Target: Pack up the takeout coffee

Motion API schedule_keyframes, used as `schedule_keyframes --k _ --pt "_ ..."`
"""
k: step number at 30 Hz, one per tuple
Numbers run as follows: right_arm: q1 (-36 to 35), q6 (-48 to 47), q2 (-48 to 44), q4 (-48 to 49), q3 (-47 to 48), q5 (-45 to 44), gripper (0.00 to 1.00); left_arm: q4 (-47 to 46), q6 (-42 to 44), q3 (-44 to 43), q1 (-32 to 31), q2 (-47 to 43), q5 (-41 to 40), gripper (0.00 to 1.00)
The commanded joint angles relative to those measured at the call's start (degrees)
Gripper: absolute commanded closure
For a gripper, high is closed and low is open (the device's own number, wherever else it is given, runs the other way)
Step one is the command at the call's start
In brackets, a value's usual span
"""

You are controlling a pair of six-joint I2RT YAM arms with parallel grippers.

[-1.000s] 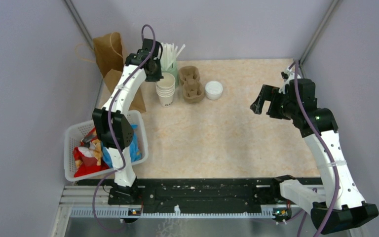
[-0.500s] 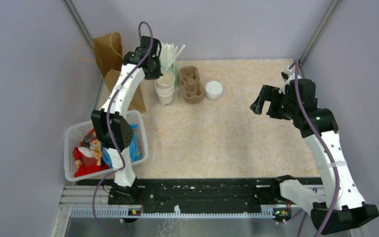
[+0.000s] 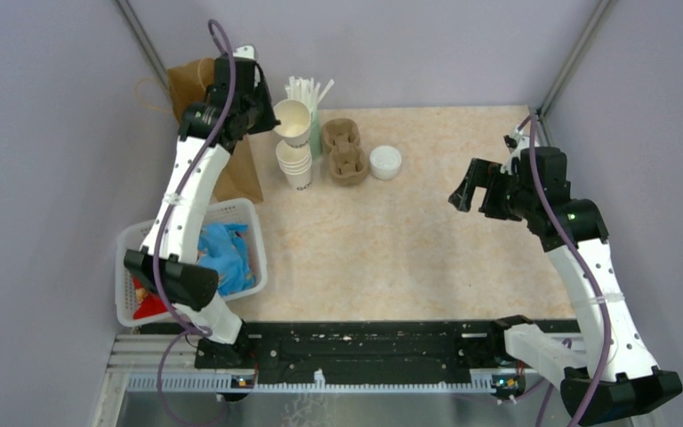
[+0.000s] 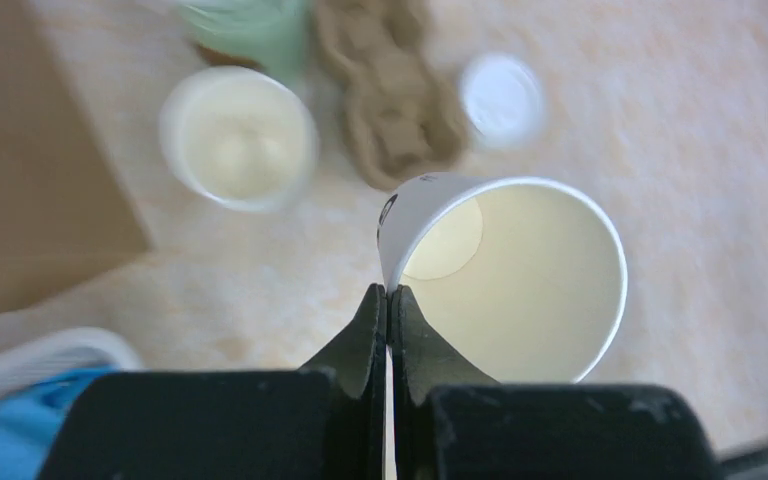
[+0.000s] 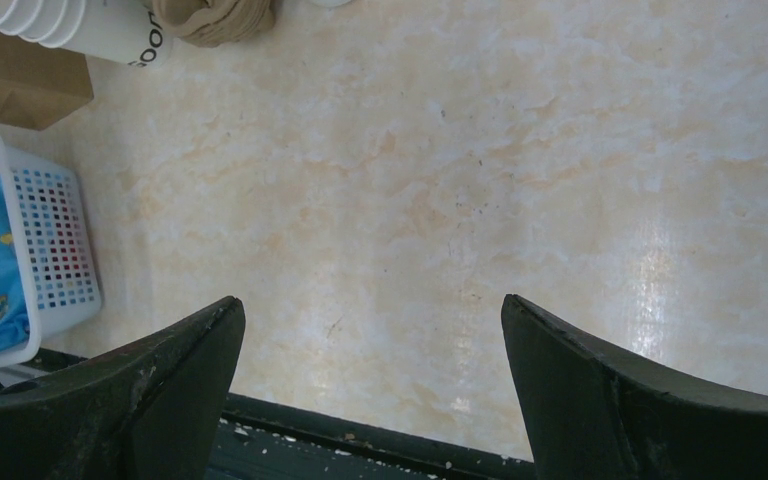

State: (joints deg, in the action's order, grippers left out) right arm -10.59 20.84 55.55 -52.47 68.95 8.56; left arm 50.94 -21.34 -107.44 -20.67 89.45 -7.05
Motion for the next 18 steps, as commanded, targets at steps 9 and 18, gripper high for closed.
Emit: schedule_keyframes --k 9,18 --pt "0.35 0.26 -4.48 -1.51 -4.37 -0.28 0.02 -20.98 -5.99 24.03 -33.52 3.81 5.93 1.0" --pt "0.41 0.25 -6.68 -2.71 -6.48 -2.97 0.01 -24.37 1.07 21.8 -37.57 12.63 3.85 1.0"
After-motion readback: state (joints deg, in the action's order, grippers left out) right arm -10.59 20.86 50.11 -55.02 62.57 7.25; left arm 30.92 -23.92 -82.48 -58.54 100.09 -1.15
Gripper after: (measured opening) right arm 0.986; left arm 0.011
